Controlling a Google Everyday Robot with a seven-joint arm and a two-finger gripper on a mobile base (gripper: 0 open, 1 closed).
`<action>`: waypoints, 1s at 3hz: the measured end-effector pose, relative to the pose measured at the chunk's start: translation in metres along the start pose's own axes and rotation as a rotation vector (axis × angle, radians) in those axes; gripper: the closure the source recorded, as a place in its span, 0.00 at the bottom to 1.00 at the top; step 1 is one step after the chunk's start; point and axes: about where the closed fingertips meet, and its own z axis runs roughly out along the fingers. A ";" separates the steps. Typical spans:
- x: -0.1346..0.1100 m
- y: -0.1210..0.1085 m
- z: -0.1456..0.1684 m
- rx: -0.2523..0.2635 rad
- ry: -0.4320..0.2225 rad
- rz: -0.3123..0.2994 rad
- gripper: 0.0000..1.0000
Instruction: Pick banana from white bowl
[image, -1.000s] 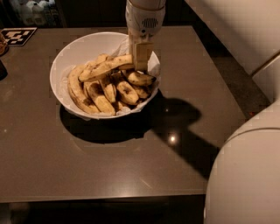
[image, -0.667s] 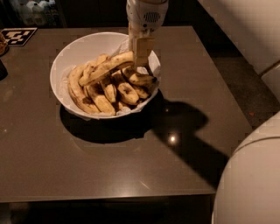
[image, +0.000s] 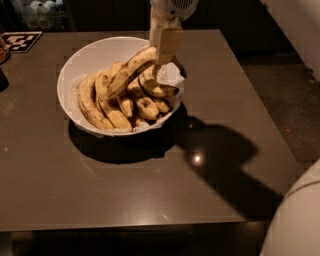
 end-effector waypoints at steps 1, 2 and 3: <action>-0.002 0.005 -0.025 0.047 -0.043 -0.017 1.00; -0.001 0.019 -0.048 0.097 -0.139 -0.043 1.00; 0.002 0.038 -0.066 0.140 -0.235 -0.061 1.00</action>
Offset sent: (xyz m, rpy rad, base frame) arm -0.0633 -0.0392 0.0572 0.2607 -0.0813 0.1134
